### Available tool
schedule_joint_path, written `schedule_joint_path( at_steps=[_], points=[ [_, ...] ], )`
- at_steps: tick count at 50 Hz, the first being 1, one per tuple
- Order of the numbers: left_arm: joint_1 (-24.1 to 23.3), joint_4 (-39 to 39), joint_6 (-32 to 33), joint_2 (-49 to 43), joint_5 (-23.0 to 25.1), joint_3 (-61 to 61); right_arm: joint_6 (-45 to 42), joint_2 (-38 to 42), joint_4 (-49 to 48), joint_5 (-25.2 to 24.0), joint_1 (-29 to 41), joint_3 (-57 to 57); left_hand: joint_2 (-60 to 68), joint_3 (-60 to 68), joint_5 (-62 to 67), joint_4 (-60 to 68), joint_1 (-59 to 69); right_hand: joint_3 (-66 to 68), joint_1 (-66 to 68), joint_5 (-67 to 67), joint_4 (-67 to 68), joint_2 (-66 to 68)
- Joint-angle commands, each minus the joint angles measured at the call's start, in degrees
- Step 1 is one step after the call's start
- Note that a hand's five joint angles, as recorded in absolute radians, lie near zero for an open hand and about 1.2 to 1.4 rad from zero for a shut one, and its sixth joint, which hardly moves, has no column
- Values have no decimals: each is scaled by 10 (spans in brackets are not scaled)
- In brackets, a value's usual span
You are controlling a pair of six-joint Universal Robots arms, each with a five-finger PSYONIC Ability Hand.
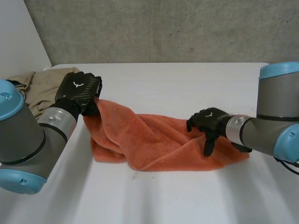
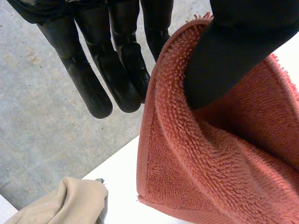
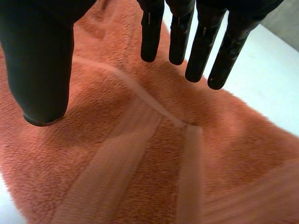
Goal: Fold the laundry.
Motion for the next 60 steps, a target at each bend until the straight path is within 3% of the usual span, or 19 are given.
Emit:
schedule_joint_path(
  at_steps=[1,8,17,26,31,39,43,44,45,49,53,60],
  points=[
    [1,1,0,0,0,1,-2,9,-32,-3,1,27,112,114,142,111,135,70,118,73,69,87],
    [1,1,0,-1,0,0,-3,17,-34,-1,1,30,112,114,142,111,135,119,167,122,118,136],
    [6,1,0,-1,-1,0,-3,8,-34,-1,-7,47,112,114,142,111,135,346,393,349,345,363],
    [9,1,0,0,-1,0,-7,-24,-33,-2,-7,73,112,114,142,111,135,398,446,401,397,415],
    [9,0,0,0,-1,0,-8,-29,-32,-4,-7,79,112,114,142,111,135,396,444,400,396,414],
    [9,0,0,0,-1,-1,-39,-28,-31,-1,-7,90,112,114,142,111,135,186,234,189,185,203],
    [9,-1,0,0,-2,-1,-68,-28,-31,0,-7,100,112,114,142,111,135,313,361,317,313,331],
    [9,-2,0,0,-2,-1,-75,-28,-31,3,-7,102,112,114,142,111,135,462,510,466,461,479],
    [9,-4,1,1,-2,-1,-77,-28,-31,4,-7,102,112,114,142,111,135,530,577,533,529,547],
    [9,-19,1,12,-2,-1,-80,-33,-26,13,-7,101,112,114,142,111,135,530,578,534,529,547],
    [9,-56,2,43,-1,1,-81,-70,-17,36,-18,91,112,114,142,111,135,530,578,534,529,547],
    [16,-135,8,111,1,0,-111,-218,53,65,-81,85,112,114,142,111,135,530,578,534,529,547]
  ],
)
